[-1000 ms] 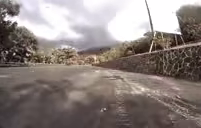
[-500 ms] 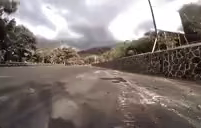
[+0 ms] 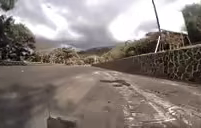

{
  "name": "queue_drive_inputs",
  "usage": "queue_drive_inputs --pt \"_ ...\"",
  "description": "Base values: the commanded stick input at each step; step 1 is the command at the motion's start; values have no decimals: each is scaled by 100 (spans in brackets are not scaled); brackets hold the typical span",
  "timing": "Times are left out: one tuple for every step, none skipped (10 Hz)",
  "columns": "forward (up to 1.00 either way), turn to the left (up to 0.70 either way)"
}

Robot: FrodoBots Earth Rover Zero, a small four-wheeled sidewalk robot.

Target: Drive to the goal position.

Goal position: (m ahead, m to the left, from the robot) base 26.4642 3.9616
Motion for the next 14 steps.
queue_drive_inputs --pt "100 0" --pt "100 0" --pt "100 0" --pt "100 0" --pt "100 0" --pt "100 1" --pt "100 10" --pt "100 18" --pt "100 0" --pt "100 0" --pt "100 0" --pt "100 0" --pt "100 0" --pt "100 0"
